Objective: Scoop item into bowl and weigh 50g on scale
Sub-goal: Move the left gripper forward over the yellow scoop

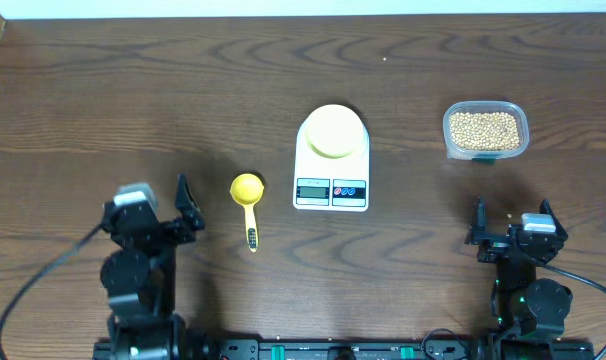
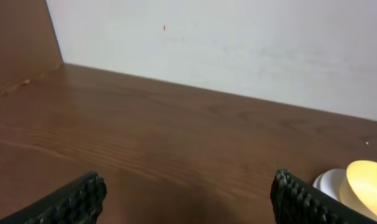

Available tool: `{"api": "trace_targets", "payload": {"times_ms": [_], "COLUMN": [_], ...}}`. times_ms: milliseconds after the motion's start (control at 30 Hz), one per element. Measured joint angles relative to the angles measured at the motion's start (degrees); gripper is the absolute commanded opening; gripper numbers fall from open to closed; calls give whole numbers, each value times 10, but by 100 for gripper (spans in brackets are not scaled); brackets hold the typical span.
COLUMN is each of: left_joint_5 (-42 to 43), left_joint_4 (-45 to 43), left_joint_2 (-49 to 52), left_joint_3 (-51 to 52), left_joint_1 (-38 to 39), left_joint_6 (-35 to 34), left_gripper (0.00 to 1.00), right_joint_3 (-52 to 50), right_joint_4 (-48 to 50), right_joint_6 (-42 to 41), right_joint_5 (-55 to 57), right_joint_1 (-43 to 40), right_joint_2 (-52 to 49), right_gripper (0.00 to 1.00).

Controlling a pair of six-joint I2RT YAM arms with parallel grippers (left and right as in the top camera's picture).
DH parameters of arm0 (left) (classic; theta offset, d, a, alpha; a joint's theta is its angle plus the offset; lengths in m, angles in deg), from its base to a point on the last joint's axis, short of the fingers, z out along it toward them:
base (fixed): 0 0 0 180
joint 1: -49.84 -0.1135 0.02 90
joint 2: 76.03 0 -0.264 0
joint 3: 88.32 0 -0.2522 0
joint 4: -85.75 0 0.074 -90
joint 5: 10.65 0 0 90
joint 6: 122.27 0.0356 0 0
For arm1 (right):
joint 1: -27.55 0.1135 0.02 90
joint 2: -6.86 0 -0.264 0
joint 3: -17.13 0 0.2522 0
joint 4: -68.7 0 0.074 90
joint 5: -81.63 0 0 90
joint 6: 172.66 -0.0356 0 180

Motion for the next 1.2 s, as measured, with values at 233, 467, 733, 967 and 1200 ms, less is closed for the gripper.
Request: {"api": "trace_targets", "payload": {"times_ms": [233, 467, 733, 967, 1200], "left_joint_5": [2, 27, 54, 57, 72], "left_joint_4": [4, 75, 208, 322, 372], "left_joint_2": [137, 235, 323, 403, 478], "left_joint_3": [-85, -184, -309, -400, -457], "left_joint_1": [0, 0, 0, 0, 0], "left_joint_6": [0, 0, -21, -31, -35], "left_gripper": [87, 87, 87, 87, 87], "right_joint_3": [0, 0, 0, 0, 0], "right_joint_4": [0, 0, 0, 0, 0], "right_joint_6": [0, 0, -2, -2, -2], "right_joint_5": [0, 0, 0, 0, 0], "right_joint_1": [0, 0, 0, 0, 0], "right_joint_2": [0, 0, 0, 0, 0], "right_gripper": [99, 99, 99, 99, 99]}}
